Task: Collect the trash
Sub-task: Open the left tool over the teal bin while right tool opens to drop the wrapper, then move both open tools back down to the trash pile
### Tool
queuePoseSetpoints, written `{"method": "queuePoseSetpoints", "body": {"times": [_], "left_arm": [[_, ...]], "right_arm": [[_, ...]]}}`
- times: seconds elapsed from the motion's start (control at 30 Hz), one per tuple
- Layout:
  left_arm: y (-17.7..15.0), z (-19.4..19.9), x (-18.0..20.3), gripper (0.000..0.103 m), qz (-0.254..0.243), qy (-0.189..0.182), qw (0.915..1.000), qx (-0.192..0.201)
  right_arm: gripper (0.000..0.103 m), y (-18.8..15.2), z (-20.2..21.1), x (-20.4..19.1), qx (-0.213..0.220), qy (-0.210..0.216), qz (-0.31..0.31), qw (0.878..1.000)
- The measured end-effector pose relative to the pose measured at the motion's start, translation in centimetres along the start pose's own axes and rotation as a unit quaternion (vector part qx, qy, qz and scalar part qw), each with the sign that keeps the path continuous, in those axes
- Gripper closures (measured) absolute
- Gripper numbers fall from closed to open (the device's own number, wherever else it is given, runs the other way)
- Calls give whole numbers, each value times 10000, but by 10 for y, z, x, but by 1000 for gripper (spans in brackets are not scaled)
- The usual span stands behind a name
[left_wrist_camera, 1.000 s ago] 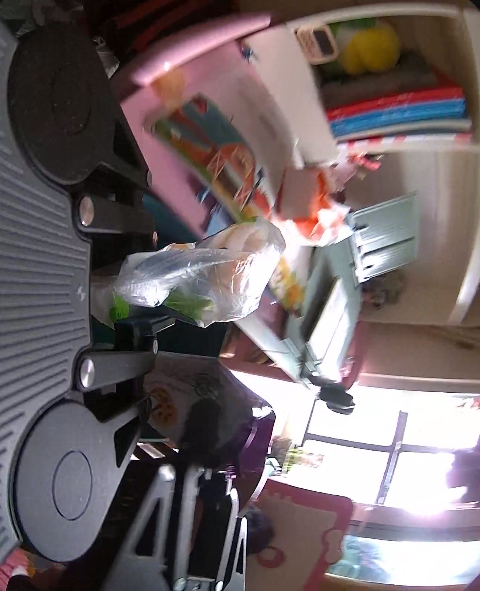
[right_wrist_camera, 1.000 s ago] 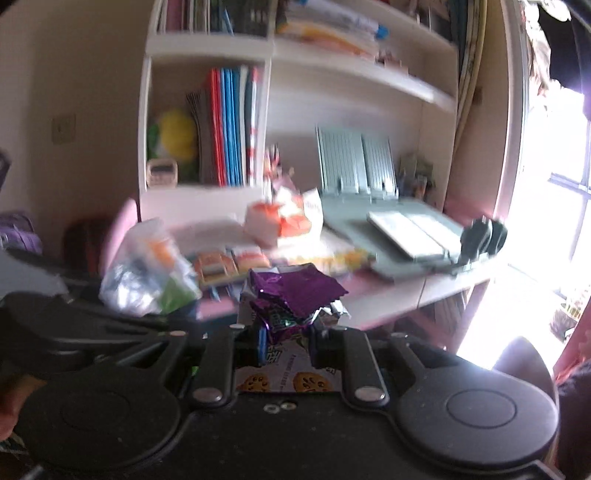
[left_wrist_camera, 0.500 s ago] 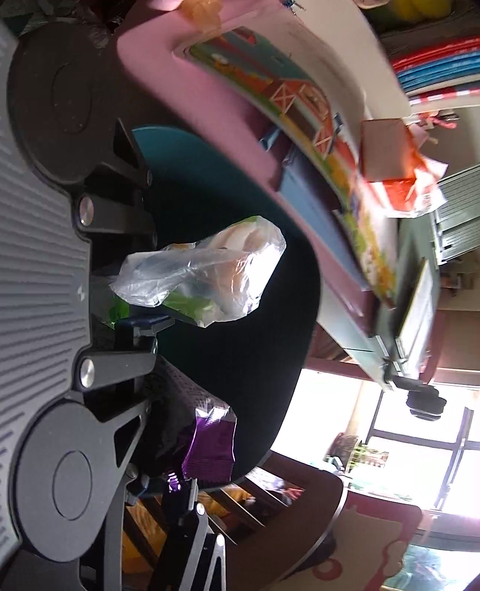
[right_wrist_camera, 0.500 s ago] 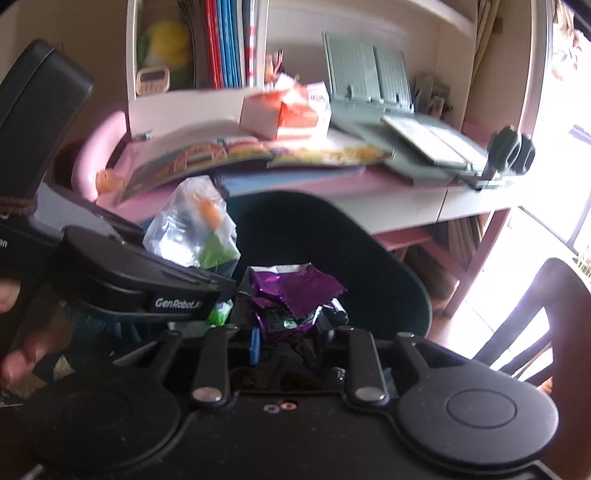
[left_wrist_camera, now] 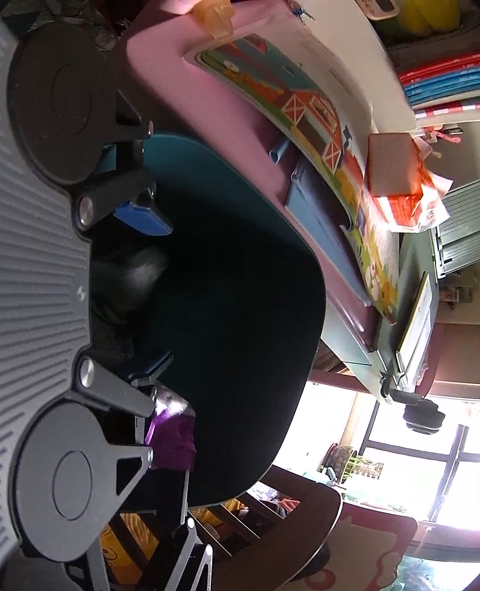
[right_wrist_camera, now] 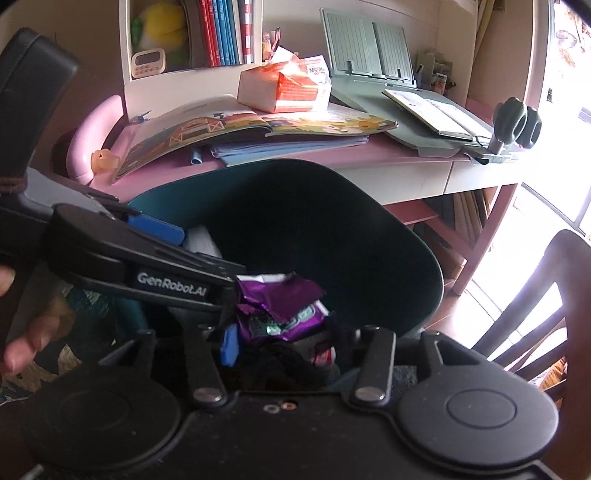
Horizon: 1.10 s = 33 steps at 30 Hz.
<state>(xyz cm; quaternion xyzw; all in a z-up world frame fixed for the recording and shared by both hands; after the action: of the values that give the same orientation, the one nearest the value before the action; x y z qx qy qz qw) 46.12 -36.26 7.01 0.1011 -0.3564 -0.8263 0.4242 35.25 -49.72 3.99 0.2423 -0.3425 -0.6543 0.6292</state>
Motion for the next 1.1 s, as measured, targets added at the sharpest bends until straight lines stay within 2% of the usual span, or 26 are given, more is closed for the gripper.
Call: {"method": "queuePoseSetpoints", "body": {"times": [0.1, 0.13, 0.33, 0.57, 0.7, 1.1], "left_arm": [[-2, 13, -1, 31, 22, -3, 10000, 90], [-2, 17, -1, 29, 23, 14, 9999, 124], [-9, 58, -2, 29, 130, 21, 9992, 375], [-28, 117, -5, 29, 173, 137, 9976, 649], [-48, 151, -14, 24, 278, 266, 9964, 752], [-131, 234, -47, 22, 591, 459, 9929, 920]], "right_arm": [[44, 2, 8, 1, 78, 5, -33, 10000], [44, 3, 11, 2, 102, 0, -56, 9999], [42, 7, 42, -3, 293, 7, -31, 9996], [38, 8, 85, -27, 505, 143, 162, 9985], [37, 5, 106, -46, 590, 297, 273, 9974], [36, -16, 149, -122, 685, 970, 637, 9909]]}}
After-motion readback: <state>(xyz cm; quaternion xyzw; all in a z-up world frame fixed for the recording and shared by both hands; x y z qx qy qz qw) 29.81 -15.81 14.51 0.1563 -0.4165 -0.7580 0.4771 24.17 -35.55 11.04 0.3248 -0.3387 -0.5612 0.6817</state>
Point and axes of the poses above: each gripper's, at about its wrist camera, not at the fingertips, and z roughly against the way its jaws point, x to its right, y to its top, the point moved 2 cm from there along -z, roughly the way its jaws point, and after that the axes turned 11 degrees about -y, right-handed, at the moved point
